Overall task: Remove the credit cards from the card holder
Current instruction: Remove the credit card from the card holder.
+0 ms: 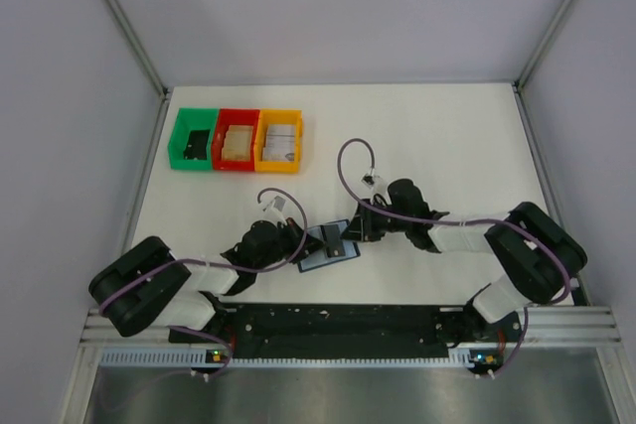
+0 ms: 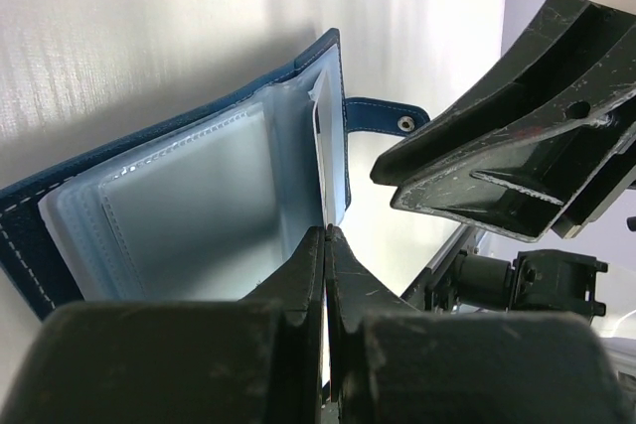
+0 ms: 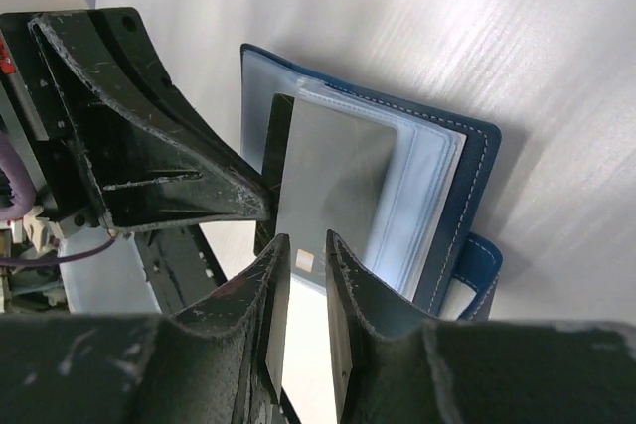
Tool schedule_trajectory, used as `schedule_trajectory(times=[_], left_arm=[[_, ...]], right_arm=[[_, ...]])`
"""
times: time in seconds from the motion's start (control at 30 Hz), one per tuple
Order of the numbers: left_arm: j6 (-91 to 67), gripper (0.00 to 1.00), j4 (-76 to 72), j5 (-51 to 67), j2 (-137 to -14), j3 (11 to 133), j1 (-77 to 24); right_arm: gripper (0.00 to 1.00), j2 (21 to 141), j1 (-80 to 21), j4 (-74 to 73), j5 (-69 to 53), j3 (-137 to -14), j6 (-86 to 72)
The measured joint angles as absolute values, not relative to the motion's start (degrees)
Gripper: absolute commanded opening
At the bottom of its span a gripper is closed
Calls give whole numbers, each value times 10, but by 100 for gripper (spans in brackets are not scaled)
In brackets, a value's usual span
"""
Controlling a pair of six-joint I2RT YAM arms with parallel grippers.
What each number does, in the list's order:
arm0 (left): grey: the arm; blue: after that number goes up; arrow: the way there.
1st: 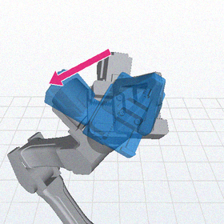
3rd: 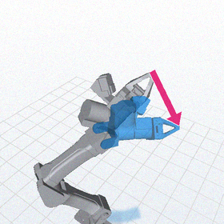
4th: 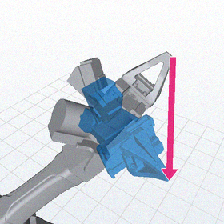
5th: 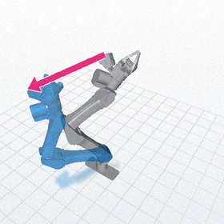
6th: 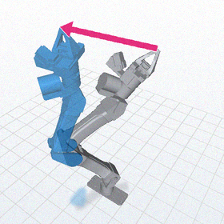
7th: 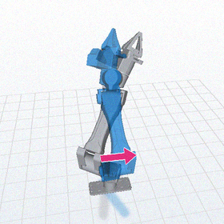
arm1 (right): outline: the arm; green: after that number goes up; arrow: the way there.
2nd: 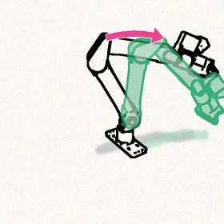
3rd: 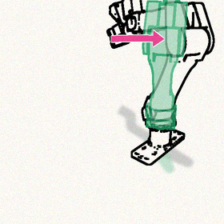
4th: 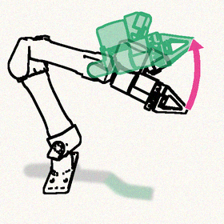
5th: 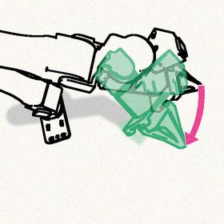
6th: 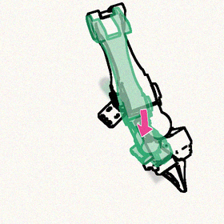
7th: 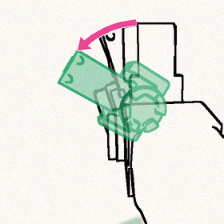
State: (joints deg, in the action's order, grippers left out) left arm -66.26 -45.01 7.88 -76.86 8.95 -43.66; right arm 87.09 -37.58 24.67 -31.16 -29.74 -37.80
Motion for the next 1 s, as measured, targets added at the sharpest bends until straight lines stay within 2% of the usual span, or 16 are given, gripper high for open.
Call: schedule_trajectory(times=[0.33,0.7,1.0], left_arm=[[-663,0,-427,74,-769,90,-437],[-663,0,-401,53,-750,88,-437],[-663,0,-312,23,-669,80,-437]], right_arm=[[18,964,-376,261,-332,-319,-394],[18,965,-376,168,-306,-362,-384],[17,965,-376,158,-302,-366,-380]])
